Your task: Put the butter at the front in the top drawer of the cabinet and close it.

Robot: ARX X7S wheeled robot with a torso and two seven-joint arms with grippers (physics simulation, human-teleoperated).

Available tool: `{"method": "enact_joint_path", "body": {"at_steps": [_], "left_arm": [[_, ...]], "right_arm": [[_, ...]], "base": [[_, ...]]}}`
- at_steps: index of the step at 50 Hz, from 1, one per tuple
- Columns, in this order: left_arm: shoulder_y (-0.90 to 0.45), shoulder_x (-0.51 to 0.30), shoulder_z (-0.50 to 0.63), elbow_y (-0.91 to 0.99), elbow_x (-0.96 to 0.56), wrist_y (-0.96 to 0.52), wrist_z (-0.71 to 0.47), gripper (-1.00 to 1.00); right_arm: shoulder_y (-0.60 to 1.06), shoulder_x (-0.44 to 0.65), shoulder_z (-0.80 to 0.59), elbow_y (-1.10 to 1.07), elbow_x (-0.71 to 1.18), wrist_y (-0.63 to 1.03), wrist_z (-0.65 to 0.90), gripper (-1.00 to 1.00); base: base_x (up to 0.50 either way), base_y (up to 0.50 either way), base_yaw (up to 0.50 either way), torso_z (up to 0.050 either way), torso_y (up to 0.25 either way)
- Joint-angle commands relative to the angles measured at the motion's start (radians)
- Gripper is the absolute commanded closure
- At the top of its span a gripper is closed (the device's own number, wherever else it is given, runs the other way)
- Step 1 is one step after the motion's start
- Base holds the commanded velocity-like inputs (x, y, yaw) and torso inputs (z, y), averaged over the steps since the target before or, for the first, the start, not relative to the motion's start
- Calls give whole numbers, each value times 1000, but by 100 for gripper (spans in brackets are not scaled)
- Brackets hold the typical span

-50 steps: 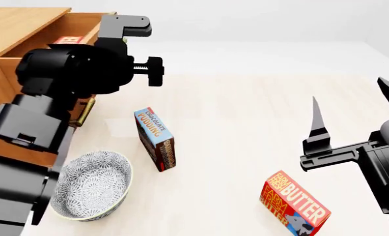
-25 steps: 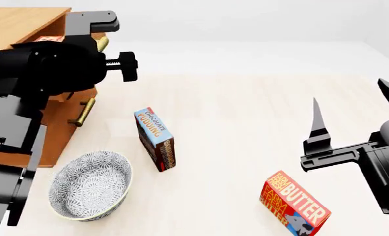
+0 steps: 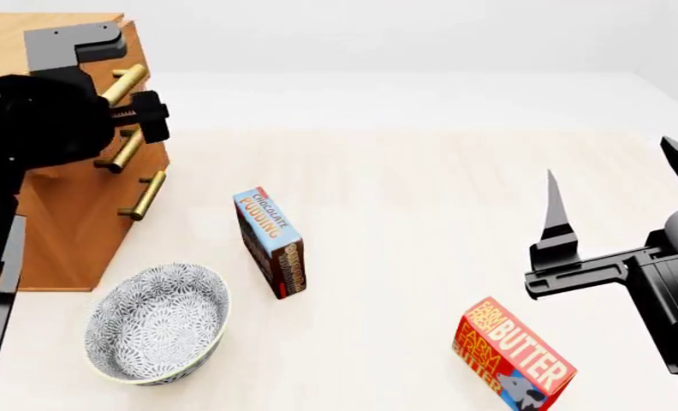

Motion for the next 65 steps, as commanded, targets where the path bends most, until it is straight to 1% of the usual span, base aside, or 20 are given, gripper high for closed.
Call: {"method": "enact_joint_path", "body": {"at_steps": [1, 6, 14, 19, 23, 26, 29, 31, 37, 40, 44, 48, 52, 55, 58, 61, 65], "left_arm": [[-34, -30, 11, -188, 86, 98, -49, -100], [-34, -42, 0, -241, 108, 164, -117, -100], [-24, -72, -10, -235, 140, 219, -251, -100], [-22, -79, -13, -212, 146, 219, -278, -100], [-11, -86, -16, -155, 138, 195, -289, -100], [33, -122, -24, 40, 109, 129, -336, -100], [83, -172, -58, 290, 48, 59, -407, -100], [114, -224, -66, 548, 4, -3, -458, -100], [125, -325, -114, 1066, -129, -119, -557, -100], [158, -364, -141, 1267, -197, -129, -571, -100], [235, -400, -180, 1468, -275, -111, -596, -100], [325, -417, -198, 1592, -297, -65, -606, -100], [440, -414, -168, 1675, -217, 31, -559, -100], [507, -406, -141, 1697, -159, 91, -523, -100], [589, -399, -96, 1701, -38, 191, -473, -100], [653, -395, -66, 1685, 32, 265, -431, -100], [744, -392, -39, 1659, 91, 369, -374, -100]], "right_arm": [[7, 1, -6, -3, -14, 8, -10, -100], [17, 2, -18, -5, -29, 16, -19, -100], [17, -1, -13, -5, -31, 11, -25, -100], [16, -3, -7, -4, -29, 7, -27, -100], [14, -5, -4, -4, -27, 3, -27, -100], [19, -5, -12, -4, -36, 6, -31, -100], [27, -5, -20, -5, -45, 12, -36, -100], [32, -4, -24, -6, -50, 13, -40, -100], [46, -9, -40, -6, -64, 15, -44, -100], [48, -15, -49, -2, -65, 12, -42, -100], [58, -19, -62, 7, -66, 9, -39, -100], [62, -26, -73, 19, -59, 2, -30, -100], [60, -35, -77, 34, -39, -13, -13, -100], [55, -42, -73, 43, -18, -28, 1, -100], [40, -55, -59, 59, 21, -57, 26, -100], [30, -60, -52, 69, 49, -73, 43, -100], [23, -64, -48, 76, 77, -85, 62, -100]], "base": [[0, 0, 0, 0, 0], [0, 0, 0, 0, 0], [0, 3, 5, 0, 0], [-2, 4, 9, 0, 0], [-3, 4, 10, 0, 0], [0, 4, 10, 0, 0], [0, 4, 9, 0, 4], [0, 4, 8, 0, 0], [0, 2, 3, 2, 5], [0, 0, 0, 0, 3], [0, 0, 0, 0, 0], [0, 0, 0, 0, 0], [0, 0, 0, 0, 0], [0, 0, 0, 0, 0], [0, 0, 0, 0, 0], [0, 0, 0, 0, 0], [0, 0, 0, 0, 0]]}}
